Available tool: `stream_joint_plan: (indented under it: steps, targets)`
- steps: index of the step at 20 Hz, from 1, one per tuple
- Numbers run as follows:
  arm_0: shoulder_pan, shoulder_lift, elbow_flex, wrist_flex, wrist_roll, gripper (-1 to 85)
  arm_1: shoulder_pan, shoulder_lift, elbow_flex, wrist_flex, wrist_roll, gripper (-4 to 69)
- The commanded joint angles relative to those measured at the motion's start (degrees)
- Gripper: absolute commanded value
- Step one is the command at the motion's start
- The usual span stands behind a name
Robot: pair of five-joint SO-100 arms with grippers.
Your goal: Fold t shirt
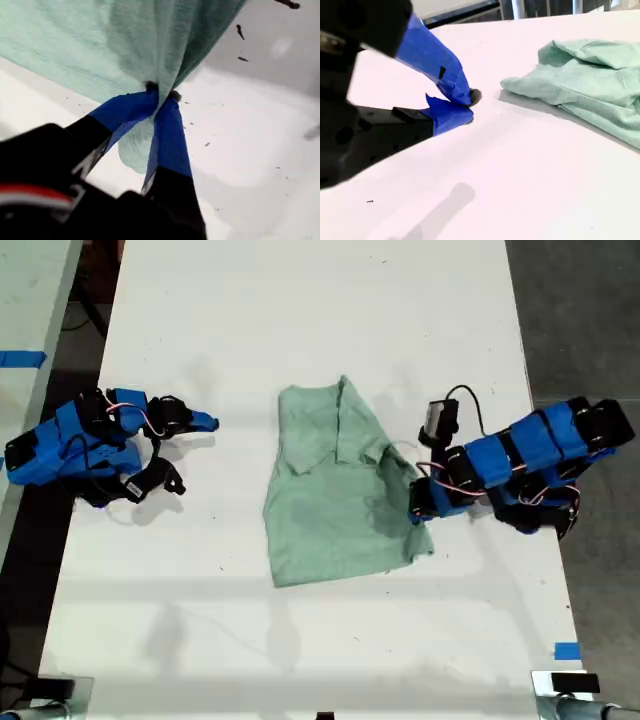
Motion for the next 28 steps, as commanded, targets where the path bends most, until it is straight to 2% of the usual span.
stream_joint_plan:
  steps: [1, 7, 10, 18, 19, 20, 21, 28]
  targets:
    - [0.09, 0.35, 0.7, -0.79, -0.44, -0.1, 1.41, -4.04, -11.51, 2.2, -5.8, 1.2]
    - [0.18, 0.35, 0.7, -0.79, -0.44, -0.1, 2.02, -19.16, -31.9, 3.34, -16.7, 1.1]
    - [0.26, 0.35, 0.7, -0.79, -0.44, -0.1, 2.11, -25.93, -39.2, 1.85, -20.65, 1.1]
    - [0.44, 0.35, 0.7, -0.79, -0.44, -0.1, 1.58, -38.67, -43.68, -5.89, -23.55, 1.9]
    - [0.44, 0.35, 0.7, -0.79, -0.44, -0.1, 1.41, -39.46, -44.12, -5.98, -23.29, 22.5]
    - [0.44, 0.35, 0.7, -0.79, -0.44, -0.1, 1.41, -40.08, -44.47, -6.94, -24.96, 33.3]
    - [0.44, 0.35, 0.7, -0.79, -0.44, -0.1, 1.32, -40.78, -45.26, -6.94, -25.58, 35.3]
    - [0.44, 0.35, 0.7, -0.79, -0.44, -0.1, 0.62, -39.11, -46.93, -6.94, -26.89, 32.6]
